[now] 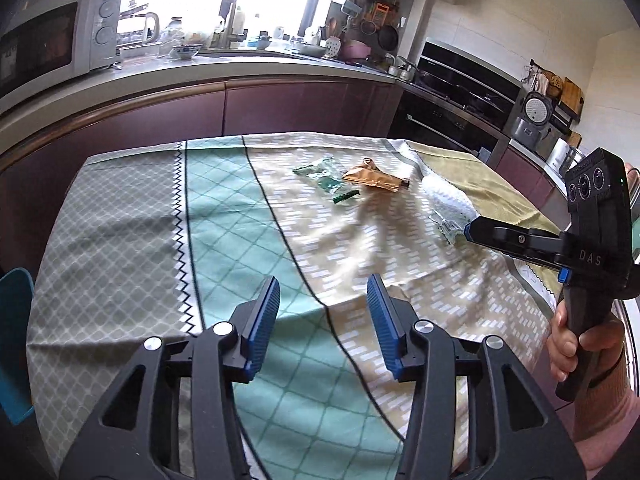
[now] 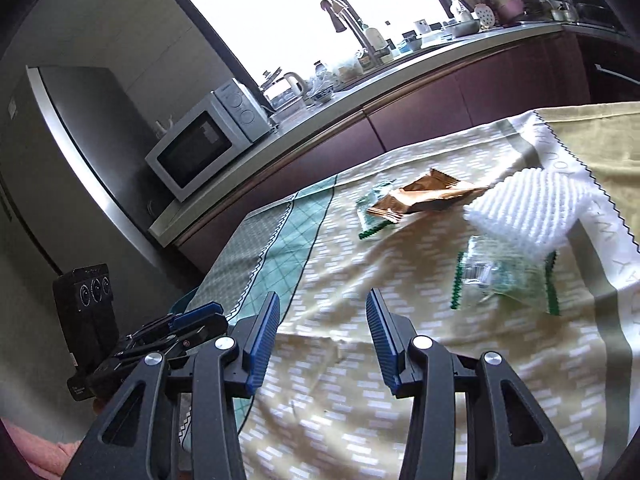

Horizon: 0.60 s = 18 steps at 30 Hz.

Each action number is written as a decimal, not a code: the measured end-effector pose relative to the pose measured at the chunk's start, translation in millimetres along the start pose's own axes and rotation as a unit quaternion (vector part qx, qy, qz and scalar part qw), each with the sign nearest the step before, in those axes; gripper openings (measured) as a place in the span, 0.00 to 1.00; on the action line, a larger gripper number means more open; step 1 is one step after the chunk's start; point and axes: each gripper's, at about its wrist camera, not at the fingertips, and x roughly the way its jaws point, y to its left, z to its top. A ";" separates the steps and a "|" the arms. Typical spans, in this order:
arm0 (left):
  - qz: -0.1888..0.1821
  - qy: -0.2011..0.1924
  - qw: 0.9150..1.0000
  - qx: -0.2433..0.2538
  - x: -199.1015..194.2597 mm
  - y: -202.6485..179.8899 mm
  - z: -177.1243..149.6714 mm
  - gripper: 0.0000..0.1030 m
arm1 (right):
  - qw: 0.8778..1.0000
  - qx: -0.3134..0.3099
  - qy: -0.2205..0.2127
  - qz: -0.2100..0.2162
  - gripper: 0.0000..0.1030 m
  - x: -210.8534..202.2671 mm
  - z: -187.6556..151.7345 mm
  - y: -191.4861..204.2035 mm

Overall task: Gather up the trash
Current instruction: 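Move both open tools back toward the remaining wrappers on the table, then grasp the gold snack wrapper with the left tool while the right tool grasps the white foam net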

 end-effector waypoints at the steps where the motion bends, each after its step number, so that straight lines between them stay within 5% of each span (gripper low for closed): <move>1: -0.004 0.002 1.000 0.004 3.0 -4.7 2.2 0.45 | 1.000 0.005 -0.004 -0.004 0.42 -5.4 -1.0 -8.3; 8: -0.027 0.017 0.999 0.025 36.3 -34.8 24.0 0.45 | 0.997 0.045 -0.038 -0.041 0.42 -32.2 6.8 -55.5; 16: -0.010 0.033 0.997 0.062 94.2 -65.2 58.9 0.45 | 0.992 0.103 -0.054 -0.054 0.48 -38.6 25.0 -106.8; 18: -0.038 0.059 0.997 0.035 113.0 -62.9 68.0 0.45 | 0.991 0.117 -0.051 -0.049 0.49 -36.4 27.8 -118.1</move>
